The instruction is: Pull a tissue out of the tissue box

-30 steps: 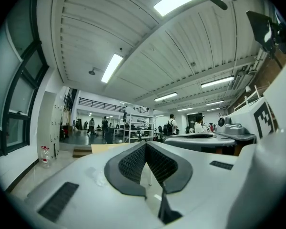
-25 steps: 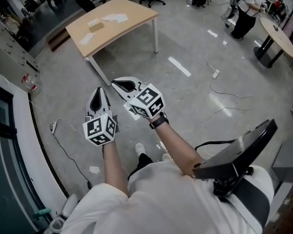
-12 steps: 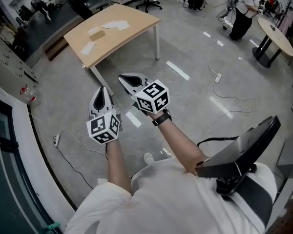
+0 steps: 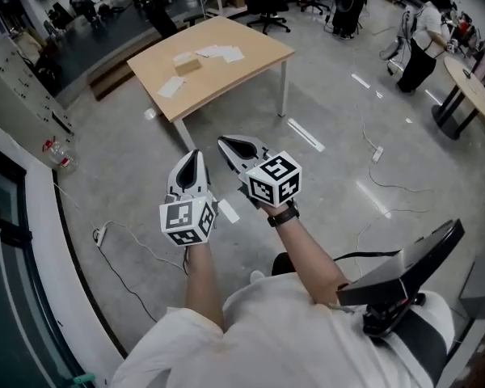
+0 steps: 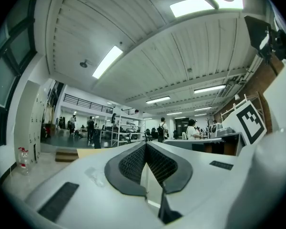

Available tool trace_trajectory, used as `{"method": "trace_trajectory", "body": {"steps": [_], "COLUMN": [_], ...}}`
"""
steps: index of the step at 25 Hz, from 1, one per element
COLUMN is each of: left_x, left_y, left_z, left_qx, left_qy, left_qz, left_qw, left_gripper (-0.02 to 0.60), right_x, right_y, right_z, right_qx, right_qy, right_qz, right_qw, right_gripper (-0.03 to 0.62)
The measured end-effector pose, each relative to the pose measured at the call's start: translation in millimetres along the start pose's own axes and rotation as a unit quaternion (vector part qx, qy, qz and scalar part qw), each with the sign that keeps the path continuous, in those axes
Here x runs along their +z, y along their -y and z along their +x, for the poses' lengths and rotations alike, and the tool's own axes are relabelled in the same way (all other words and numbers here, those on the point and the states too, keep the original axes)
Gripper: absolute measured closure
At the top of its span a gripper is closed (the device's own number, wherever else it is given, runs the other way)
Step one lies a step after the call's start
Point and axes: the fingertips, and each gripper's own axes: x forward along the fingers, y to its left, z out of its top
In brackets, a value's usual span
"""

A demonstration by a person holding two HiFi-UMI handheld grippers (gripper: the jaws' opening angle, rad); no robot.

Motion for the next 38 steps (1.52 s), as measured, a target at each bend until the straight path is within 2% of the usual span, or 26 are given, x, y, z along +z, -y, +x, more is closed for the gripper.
{"method": "trace_trajectory", "body": {"steps": [5,10,15,19,23,29,33,36,38], "left_x": [-20.5,-26.8,-19.5,-11.5,-14.3,-13.9,-24.9,-40.1,-47.7], "left_y": [-24.8,-48.0,-59.5,-72.0,-80.3,-76.6,-80.8,-90.3,-96.2], "left_z": [18.7,49.9,96.9,135.6,173.4,227.5,244.4,252.7,261.5], "left_qx": [0.018,0.035,0.050,0.060,0.074,0.058,0.078,0.094,0.091], "left_qy": [-0.011,-0.016,-0.012,-0.001,0.003,-0.004,-0.008,-0.017,-0.027], "left_qz": [-0.040,-0.051,-0.034,-0.026,-0.013,0.002,0.008,0.012,0.011], "left_qw": [0.9990,0.9980,0.9981,0.9978,0.9972,0.9983,0.9969,0.9953,0.9954], "left_gripper": [0.580,0.579,0.580,0.580,0.580,0.580,0.580,0.580,0.580], "right_x": [-5.9,0.9,16.6,38.0,39.7,47.3,38.1,21.9,13.6], "right_y": [18.3,45.7,86.2,116.2,143.5,192.5,222.7,233.8,240.1], "right_z": [17.2,41.3,69.2,93.3,116.3,137.0,142.1,151.8,162.8], "right_qx": [-0.018,-0.022,0.009,0.035,0.060,0.060,0.045,0.053,0.060], "right_qy": [-0.004,-0.007,0.003,0.016,0.011,0.006,0.003,-0.004,-0.014], "right_qz": [-0.027,-0.050,-0.035,-0.045,-0.054,-0.071,-0.081,-0.067,-0.059], "right_qw": [0.999,0.999,0.999,0.998,0.997,0.996,0.996,0.996,0.996], "right_gripper": [0.603,0.602,0.600,0.600,0.600,0.599,0.599,0.600,0.600]}}
